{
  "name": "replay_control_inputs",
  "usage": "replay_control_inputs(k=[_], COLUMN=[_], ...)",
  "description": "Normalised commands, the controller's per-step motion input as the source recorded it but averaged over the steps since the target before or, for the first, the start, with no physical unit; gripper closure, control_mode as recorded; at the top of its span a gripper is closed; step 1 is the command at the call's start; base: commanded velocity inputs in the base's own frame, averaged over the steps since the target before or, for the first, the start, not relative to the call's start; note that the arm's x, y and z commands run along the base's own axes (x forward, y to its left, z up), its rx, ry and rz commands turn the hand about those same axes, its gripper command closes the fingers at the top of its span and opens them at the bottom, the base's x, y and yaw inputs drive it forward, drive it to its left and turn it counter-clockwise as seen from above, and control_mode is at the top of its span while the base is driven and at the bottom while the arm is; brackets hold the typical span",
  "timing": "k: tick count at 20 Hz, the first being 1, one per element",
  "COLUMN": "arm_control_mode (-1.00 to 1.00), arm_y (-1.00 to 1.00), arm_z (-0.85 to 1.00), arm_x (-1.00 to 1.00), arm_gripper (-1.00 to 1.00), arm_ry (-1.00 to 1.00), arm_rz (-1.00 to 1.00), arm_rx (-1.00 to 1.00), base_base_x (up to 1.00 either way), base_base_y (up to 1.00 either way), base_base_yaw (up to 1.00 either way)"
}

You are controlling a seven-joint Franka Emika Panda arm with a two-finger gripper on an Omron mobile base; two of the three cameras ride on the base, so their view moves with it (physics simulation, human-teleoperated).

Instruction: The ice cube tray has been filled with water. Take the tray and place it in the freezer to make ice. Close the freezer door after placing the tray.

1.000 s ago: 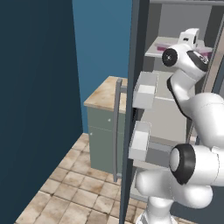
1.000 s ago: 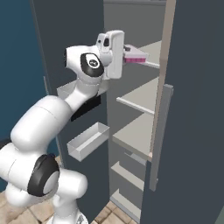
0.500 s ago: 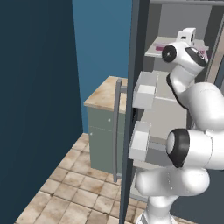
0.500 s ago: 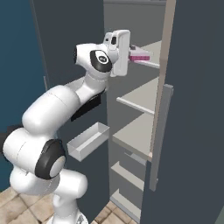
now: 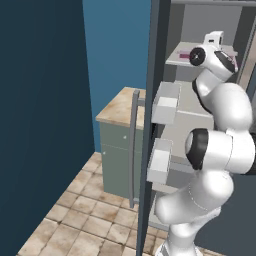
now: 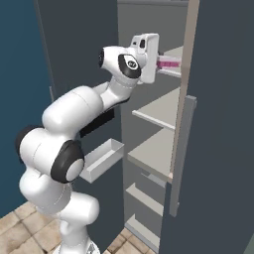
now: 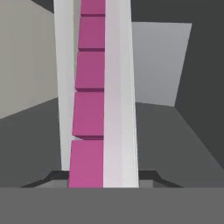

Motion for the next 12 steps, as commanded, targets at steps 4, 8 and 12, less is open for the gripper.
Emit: replay_control_inputs(k=[4, 8, 12], arm_control_mode=[-1.0, -1.0, -1.0], arm_y=[-0.15, -0.16, -0.17], arm_z=[0.0, 0.0, -0.01], arm_x=[0.49, 0.44, 0.41], arm_gripper=[1.0, 1.0, 1.0], arm_ry=[0.03, 0.0, 0.0], arm_rz=[0.01, 0.02, 0.02], arm_rx=[0.0, 0.0, 0.0], base_base_x=[0.0, 0.0, 0.0], base_base_y=[0.0, 0.0, 0.0], base_base_yaw=[0.0, 0.0, 0.0])
